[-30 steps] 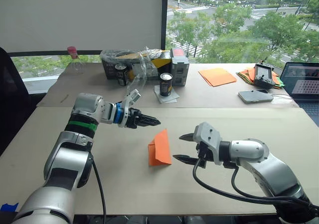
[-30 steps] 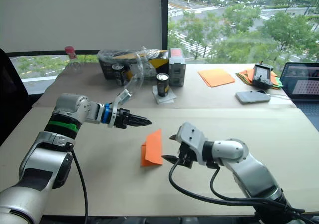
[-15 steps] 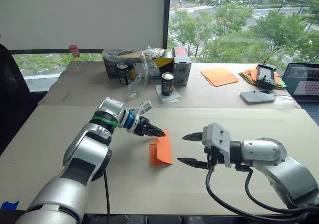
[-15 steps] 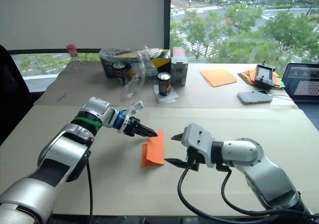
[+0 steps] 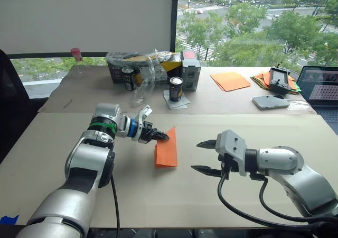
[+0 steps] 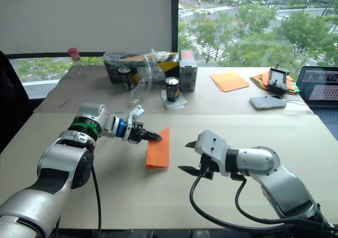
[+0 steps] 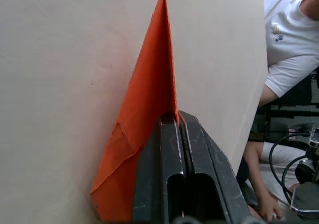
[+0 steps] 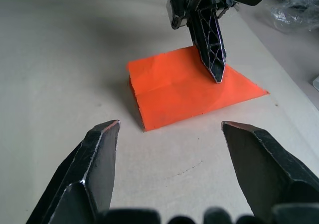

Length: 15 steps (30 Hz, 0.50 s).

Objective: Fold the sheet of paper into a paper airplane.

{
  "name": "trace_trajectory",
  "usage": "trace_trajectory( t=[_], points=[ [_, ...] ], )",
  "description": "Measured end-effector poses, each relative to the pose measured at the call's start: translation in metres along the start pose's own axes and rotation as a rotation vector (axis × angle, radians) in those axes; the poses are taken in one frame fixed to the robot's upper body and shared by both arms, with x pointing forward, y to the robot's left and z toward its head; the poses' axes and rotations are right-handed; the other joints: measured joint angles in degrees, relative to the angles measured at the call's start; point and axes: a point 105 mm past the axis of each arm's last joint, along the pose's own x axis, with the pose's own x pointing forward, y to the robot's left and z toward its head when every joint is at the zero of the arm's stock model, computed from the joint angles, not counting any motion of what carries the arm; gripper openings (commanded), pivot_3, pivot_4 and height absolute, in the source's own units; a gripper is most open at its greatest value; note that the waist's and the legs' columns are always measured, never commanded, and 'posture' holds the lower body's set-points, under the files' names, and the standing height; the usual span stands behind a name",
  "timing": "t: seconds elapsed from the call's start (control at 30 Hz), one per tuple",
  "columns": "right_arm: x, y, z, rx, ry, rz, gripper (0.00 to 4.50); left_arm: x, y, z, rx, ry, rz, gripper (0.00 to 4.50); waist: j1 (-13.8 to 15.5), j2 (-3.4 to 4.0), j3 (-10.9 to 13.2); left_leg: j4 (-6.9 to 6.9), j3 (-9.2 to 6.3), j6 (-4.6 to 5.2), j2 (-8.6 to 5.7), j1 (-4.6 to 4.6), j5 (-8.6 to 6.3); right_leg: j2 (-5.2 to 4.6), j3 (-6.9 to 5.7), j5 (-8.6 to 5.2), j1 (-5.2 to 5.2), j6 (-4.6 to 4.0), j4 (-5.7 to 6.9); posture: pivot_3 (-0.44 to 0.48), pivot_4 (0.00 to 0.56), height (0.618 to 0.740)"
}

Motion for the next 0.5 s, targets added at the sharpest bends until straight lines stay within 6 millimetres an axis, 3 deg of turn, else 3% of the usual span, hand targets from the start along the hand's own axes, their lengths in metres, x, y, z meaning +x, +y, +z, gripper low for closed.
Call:
trace_trajectory(
  t=[0.2, 0.4, 0.43, 0.5],
  points=[
    [0.001, -0.005, -0.003, 0.001, 0.004, -0.001, 3.63, -0.023, 0.008, 0.009, -0.230, -0.184, -0.027, 0.03, 0.12, 0.01, -0.01, 0.03, 0.00, -0.25, 0.02, 0.04, 0.13, -0.03, 0.05, 0.00, 0.00, 0.00, 0.07, 0.000, 0.150, 0.670],
    [0.011, -0.006, 0.001, -0.014, -0.022, 0.037, 3.63, 0.020, 0.014, -0.022, -0.360, -0.386, 0.003, 0.03, 1.58, -0.30, 0.18, 0.85, 0.00, -0.39, 0.09, -0.51, 0.17, -0.04, 0.01, 0.08, -0.10, 0.11, 0.15, 0.000, 0.150, 0.670],
    [0.013, -0.004, 0.005, -0.026, -0.040, 0.049, 3.63, -0.003, 0.025, -0.016, -0.380, -0.498, 0.098, 0.03, 0.81, -0.64, 0.31, 0.85, 0.09, -0.59, 0.17, -0.66, 0.16, 0.05, 0.15, 0.23, -0.48, -0.01, 0.28, 0.000, 0.150, 0.670],
    [0.012, -0.004, -0.001, -0.018, -0.020, 0.050, 3.63, -0.053, 0.047, -0.014, -0.466, -0.725, 0.238, 0.03, 0.03, -0.62, 0.27, 0.82, 0.17, -0.65, 0.26, -0.49, 0.11, 0.03, 0.20, 0.22, -0.46, -0.01, 0.43, 0.000, 0.150, 0.670]
  ],
)
